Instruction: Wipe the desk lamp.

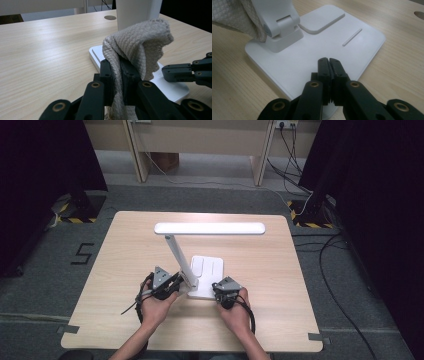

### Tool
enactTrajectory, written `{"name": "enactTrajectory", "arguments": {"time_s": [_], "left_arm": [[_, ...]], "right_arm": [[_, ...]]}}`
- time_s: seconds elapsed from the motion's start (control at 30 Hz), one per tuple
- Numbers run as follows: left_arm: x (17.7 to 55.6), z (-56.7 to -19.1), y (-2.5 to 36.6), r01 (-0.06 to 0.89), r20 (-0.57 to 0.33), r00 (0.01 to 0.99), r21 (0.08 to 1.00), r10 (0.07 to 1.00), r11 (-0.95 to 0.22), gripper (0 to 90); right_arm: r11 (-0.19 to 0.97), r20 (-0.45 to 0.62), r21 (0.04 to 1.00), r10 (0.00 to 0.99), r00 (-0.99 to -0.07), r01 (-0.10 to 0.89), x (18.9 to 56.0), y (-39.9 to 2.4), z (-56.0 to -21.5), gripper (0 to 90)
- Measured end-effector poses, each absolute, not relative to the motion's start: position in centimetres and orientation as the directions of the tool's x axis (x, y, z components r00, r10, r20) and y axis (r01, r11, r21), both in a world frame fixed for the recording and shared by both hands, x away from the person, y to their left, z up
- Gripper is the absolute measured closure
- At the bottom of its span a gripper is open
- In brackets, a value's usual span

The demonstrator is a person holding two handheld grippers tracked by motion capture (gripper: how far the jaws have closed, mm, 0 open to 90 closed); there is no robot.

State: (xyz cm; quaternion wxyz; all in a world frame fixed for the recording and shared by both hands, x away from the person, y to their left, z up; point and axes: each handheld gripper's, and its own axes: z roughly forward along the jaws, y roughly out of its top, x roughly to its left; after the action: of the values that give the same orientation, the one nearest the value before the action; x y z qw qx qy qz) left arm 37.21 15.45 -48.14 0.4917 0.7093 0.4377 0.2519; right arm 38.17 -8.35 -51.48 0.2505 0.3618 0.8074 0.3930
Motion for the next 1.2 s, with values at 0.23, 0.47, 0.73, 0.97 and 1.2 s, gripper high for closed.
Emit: {"name": "enactTrajectory", "arguments": {"time_s": [0.23, 0.47, 0.73, 0.97, 1.2], "left_arm": [[37.4, -48.5, 15.3, 0.366, -0.029, 0.513, 0.911, 0.858, -0.189, 80.8], [37.5, -49.2, 15.2, 0.379, -0.022, 0.528, 0.901, 0.849, -0.212, 80.8], [37.7, -50.0, 15.0, 0.397, -0.023, 0.548, 0.887, 0.836, -0.236, 80.8], [38.0, -50.3, 14.9, 0.411, -0.012, 0.567, 0.871, 0.824, -0.27, 80.7], [38.4, -50.5, 14.8, 0.41, 0.004, 0.579, 0.863, 0.815, -0.296, 80.7]], "right_arm": [[0.429, -0.12, 0.816, 0.781, -0.613, 0.388, 38.2, -8.3, -51.5, 88.4], [0.43, -0.12, 0.816, 0.781, -0.613, 0.387, 38.2, -8.4, -51.5, 88.4], [0.429, -0.119, 0.815, 0.781, -0.614, 0.388, 38.2, -8.4, -51.5, 88.4], [0.429, -0.119, 0.815, 0.781, -0.613, 0.388, 38.2, -8.4, -51.5, 88.4], [0.427, -0.117, 0.816, 0.782, -0.613, 0.39, 38.2, -8.4, -51.5, 88.4]]}}
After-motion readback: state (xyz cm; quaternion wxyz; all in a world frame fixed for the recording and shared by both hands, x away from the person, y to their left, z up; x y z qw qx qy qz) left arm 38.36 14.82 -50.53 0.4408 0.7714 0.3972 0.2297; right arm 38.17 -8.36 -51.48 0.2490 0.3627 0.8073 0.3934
